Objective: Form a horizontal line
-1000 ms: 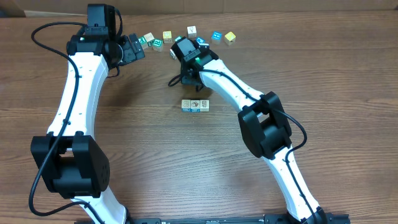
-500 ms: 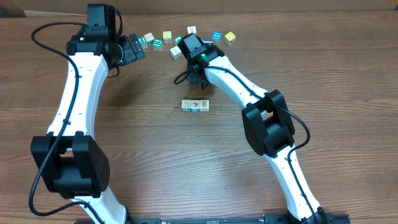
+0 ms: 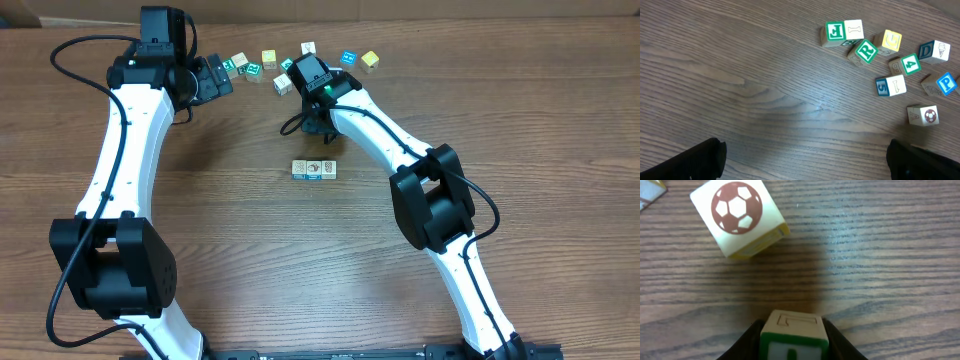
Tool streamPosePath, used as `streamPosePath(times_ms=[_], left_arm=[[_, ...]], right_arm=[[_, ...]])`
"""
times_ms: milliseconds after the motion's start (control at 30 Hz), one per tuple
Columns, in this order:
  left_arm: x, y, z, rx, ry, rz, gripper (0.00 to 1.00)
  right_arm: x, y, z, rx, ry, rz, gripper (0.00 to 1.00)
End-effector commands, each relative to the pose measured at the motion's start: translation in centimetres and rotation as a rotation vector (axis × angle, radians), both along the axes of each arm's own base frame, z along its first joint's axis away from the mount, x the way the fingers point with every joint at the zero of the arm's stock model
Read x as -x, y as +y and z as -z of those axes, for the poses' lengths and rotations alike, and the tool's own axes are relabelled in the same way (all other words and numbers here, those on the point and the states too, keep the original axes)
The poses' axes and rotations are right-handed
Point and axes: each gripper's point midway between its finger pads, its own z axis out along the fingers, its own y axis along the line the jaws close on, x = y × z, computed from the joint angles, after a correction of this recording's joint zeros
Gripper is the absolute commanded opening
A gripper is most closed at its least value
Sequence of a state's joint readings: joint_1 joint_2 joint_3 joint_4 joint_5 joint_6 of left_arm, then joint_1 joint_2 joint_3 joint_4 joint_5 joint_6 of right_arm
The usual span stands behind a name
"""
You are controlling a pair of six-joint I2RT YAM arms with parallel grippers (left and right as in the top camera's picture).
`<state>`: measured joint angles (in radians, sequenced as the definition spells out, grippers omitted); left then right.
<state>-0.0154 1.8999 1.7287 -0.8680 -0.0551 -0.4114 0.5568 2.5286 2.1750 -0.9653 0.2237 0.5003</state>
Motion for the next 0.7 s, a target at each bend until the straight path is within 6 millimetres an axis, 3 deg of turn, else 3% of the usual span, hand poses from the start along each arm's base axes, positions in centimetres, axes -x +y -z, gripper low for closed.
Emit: streamPosePath(times_ms=[0,167,233,267,300,400,600,667], left_arm=[[-0.2,-0.3,-0.6,-0.001,-0.016,0.013,1.0],[-0.2,-0.3,-0.6,-0.001,-0.016,0.013,1.0],[-0.2,-0.3,-0.6,-0.001,-0.016,0.014,1.0],[-0.2,-0.3,-0.6,-0.001,-0.016,0.014,1.0],[-0.2,-0.3,-0.6,-0.001,-0.016,0.014,1.0],[-0.2,-0.3,-0.6,-0.001,-0.016,0.014,1.0],[-0.2,-0.3,-0.6,-0.001,-0.016,0.013,1.0],[-0.2,-0.3,-0.6,-0.001,-0.016,0.013,1.0]], right_arm=[[0.6,-0.6,0.1,0.022,0.027,-0.012,0.29],[1.4,-1.4,0.4,0.07,0.071,-0.072,0.29],[1.3,-1.8,0.4,0.07,0.073,-0.066,0.34],[1.2,-2.0,0.4,0.07,0.073,-0.062,0.44],[1.1,-2.1,0.4,0.069,0.072,-0.059,0.64],[0.8,-2.4,0.3,0.066,0.067,-0.052,1.0],[0.4,-1.8,0.4,0.001,0.074,-0.055,1.0],[0.3,-1.7,0.3,-0.007,0.07,-0.056,0.88]])
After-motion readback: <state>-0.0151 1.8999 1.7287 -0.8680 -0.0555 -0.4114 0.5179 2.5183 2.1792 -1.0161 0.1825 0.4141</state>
